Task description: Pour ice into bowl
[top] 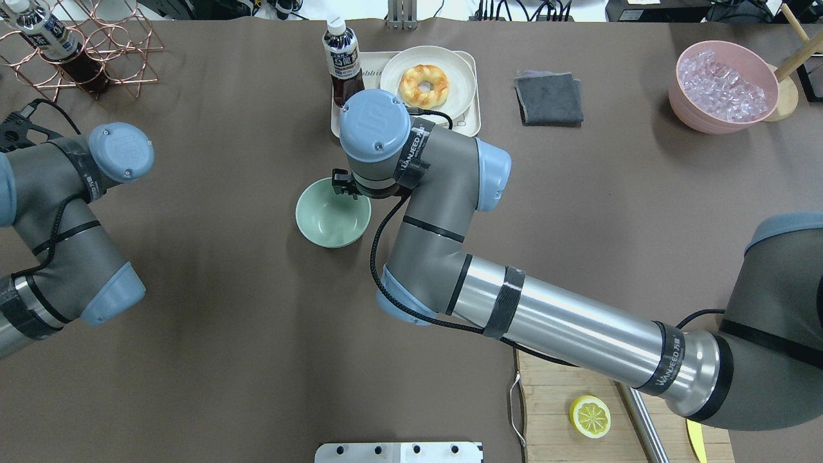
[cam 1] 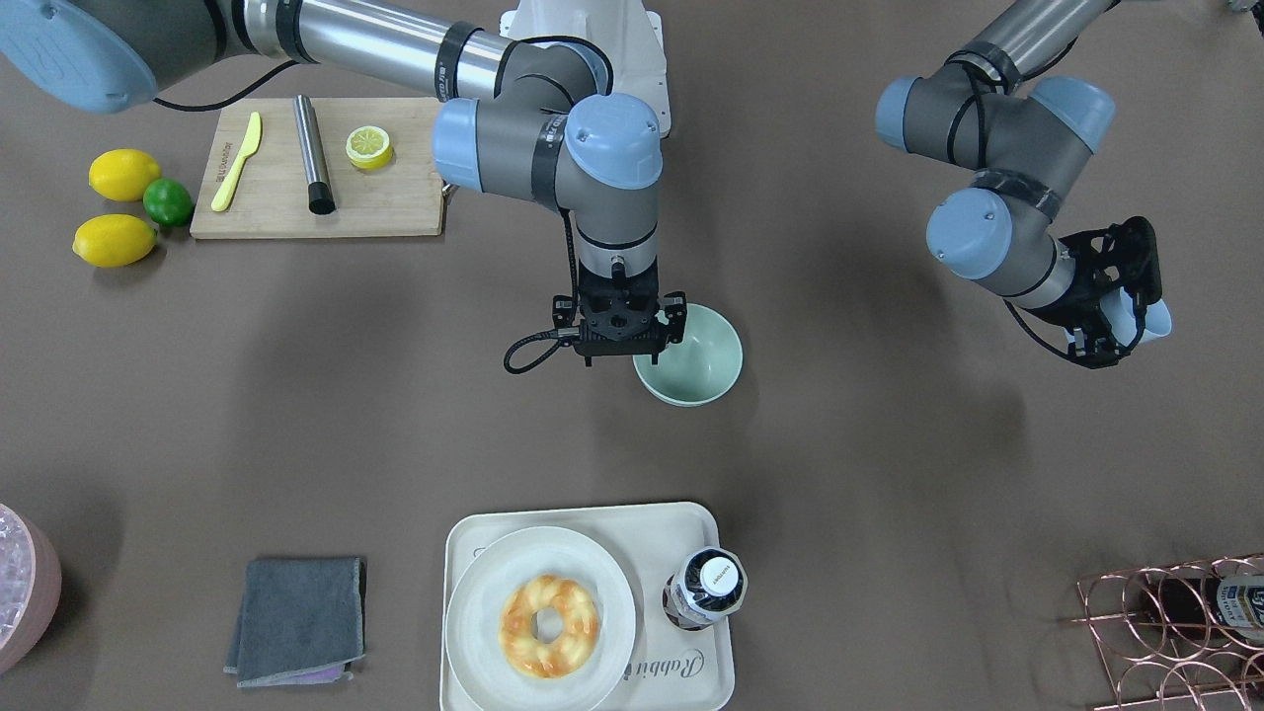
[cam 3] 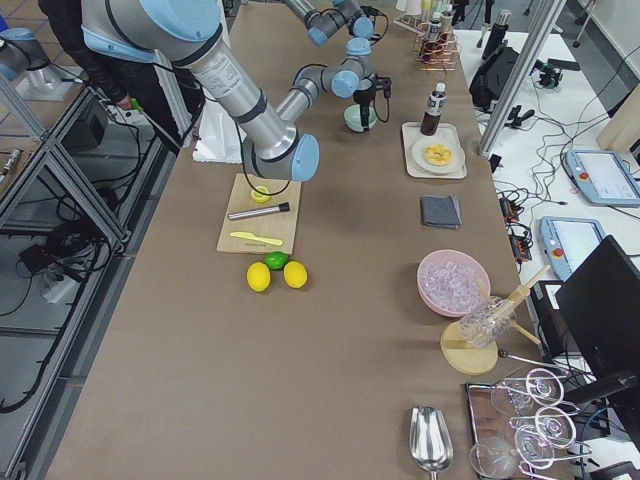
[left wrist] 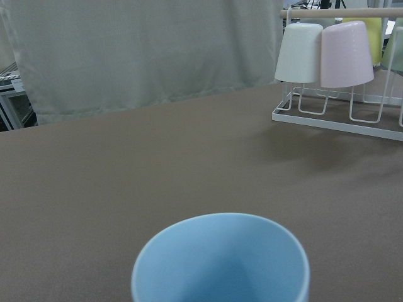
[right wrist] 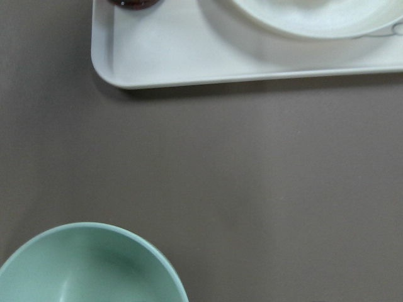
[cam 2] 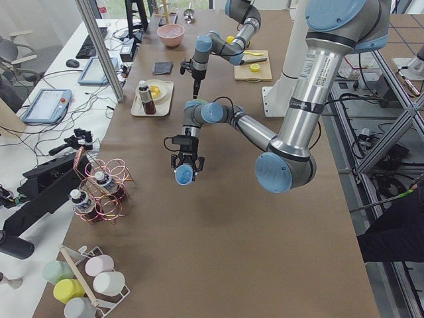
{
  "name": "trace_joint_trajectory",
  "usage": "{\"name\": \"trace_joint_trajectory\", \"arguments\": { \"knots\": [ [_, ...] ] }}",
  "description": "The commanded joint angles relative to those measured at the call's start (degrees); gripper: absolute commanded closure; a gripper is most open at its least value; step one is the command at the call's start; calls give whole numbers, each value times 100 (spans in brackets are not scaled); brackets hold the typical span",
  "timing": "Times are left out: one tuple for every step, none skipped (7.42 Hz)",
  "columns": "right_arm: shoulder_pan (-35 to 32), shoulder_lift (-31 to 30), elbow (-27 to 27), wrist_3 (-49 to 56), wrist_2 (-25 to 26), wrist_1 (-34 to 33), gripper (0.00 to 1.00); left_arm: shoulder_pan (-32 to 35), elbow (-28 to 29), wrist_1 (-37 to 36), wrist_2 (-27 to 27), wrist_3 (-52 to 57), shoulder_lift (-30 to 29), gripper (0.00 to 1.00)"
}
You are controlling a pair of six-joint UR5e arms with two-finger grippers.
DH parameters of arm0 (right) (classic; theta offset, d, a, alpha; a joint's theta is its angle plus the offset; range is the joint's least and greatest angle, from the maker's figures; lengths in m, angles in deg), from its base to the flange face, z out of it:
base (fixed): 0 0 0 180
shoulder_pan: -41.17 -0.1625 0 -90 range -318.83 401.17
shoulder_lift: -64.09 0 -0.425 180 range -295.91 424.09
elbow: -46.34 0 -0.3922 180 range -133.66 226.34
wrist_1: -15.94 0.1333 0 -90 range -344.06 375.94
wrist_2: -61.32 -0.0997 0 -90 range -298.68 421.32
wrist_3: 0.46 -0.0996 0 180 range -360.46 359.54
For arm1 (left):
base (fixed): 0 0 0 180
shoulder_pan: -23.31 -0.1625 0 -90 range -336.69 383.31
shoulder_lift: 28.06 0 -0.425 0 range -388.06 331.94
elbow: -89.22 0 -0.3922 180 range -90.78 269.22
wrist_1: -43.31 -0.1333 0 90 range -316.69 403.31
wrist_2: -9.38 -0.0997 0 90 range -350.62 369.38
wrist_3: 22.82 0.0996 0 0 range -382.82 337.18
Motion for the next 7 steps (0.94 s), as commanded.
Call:
{"name": "trace_joint_trajectory", "arguments": {
  "knots": [
    [-849,-207,-799,685,-807,-931,3,-77,-175,-562,140,13,-600,33],
    [-1315,-224,-949,1551,-1211,-1232,3,-104,-246,-720,185,13,-785,33],
    [-1685,-572,-1308,2247,-1467,-1418,3,-113,-316,-809,203,13,-961,33],
    [-2089,-1063,-1538,2794,-1905,-1402,3,-183,-326,-845,290,31,-1128,33],
    [-2502,-1607,-1818,3365,-2214,-1393,3,-262,-326,-845,317,57,-1321,33],
    [-2967,-2222,-2056,3875,-2461,-1384,5,-332,-387,-828,482,66,-1541,33],
    [-3215,-2863,-2250,4202,-2541,-1254,5,-411,-683,-827,658,101,-1699,33]
  ]
}}
